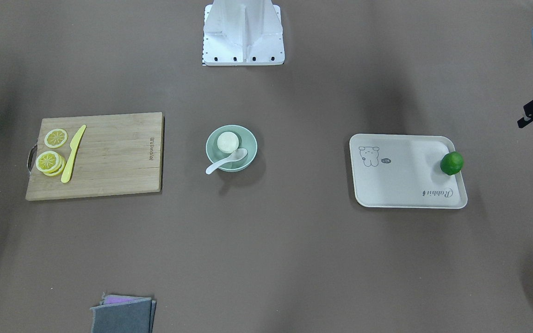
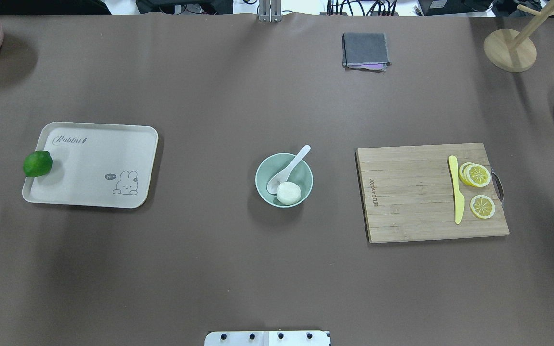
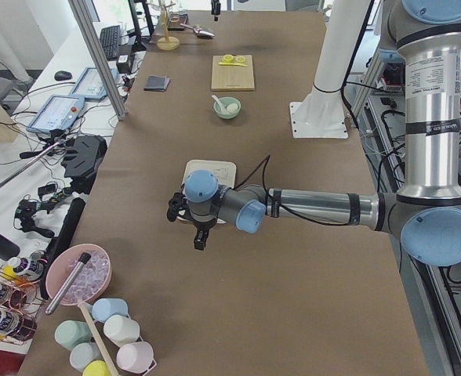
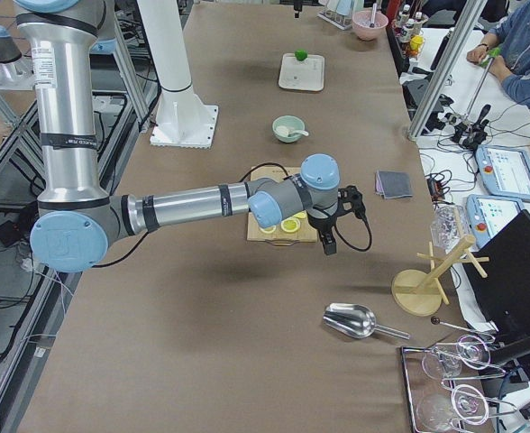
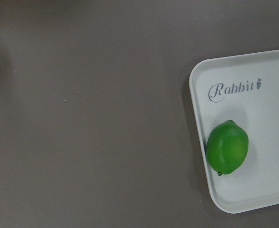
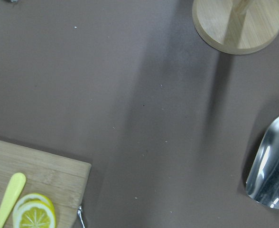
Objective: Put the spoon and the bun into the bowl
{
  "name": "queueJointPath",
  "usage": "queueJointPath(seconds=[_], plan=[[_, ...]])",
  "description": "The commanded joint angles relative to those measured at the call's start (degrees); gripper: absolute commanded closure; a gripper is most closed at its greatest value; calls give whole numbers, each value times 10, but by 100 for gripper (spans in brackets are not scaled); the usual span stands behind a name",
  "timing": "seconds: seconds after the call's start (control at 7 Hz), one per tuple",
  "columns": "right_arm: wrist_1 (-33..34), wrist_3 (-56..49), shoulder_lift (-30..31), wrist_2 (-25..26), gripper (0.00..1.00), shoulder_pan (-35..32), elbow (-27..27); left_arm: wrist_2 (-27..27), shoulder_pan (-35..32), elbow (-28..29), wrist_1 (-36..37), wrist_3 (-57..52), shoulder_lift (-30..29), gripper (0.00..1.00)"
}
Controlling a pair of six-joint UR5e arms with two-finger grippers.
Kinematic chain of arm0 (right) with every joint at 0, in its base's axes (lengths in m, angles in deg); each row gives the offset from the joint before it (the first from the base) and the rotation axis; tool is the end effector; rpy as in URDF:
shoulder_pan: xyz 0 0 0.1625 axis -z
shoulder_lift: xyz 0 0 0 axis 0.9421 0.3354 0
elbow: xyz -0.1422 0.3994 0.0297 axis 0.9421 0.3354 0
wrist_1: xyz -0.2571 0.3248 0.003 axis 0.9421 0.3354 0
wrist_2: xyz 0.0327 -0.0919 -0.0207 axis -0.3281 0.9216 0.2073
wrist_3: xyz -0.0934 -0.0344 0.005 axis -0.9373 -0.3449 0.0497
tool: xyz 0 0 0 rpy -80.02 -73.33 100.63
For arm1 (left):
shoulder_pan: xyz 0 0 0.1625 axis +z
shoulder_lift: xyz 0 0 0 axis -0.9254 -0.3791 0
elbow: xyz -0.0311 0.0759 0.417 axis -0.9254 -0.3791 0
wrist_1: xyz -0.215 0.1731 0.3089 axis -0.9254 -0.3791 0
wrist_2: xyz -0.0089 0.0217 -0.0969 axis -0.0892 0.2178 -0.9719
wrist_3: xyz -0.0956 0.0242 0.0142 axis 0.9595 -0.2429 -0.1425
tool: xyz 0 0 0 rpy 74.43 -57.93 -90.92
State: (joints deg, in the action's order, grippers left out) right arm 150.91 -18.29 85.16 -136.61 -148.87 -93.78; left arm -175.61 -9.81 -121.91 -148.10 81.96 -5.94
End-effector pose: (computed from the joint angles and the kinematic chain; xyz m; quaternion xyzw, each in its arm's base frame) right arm -0.0399 -0.5181 0.5533 0.1349 -0.3952 -0.0941 0.9038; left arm 0.0439 -0.4715 0.6161 0.0654 0.4273 0.0719 0.8989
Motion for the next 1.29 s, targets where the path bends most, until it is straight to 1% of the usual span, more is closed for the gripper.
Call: queueJointPath(seconds=[0.0, 0.14, 0.29, 0.71, 1.14], plan=[[1, -78, 7, -26, 0, -41, 43, -2, -2, -7, 4, 6, -1, 2], [1, -101, 6, -27, 0, -55, 63, -2, -14, -9, 49, 6, -10, 2], [1, -109, 10, -27, 0, -61, 66, -3, -31, -11, 85, 2, -22, 2], [-3, -108, 12, -26, 0, -61, 76, -18, -38, -21, 88, 0, -17, 2], [1, -101, 5, -24, 0, -60, 80, -20, -53, -76, 87, 0, 38, 2]])
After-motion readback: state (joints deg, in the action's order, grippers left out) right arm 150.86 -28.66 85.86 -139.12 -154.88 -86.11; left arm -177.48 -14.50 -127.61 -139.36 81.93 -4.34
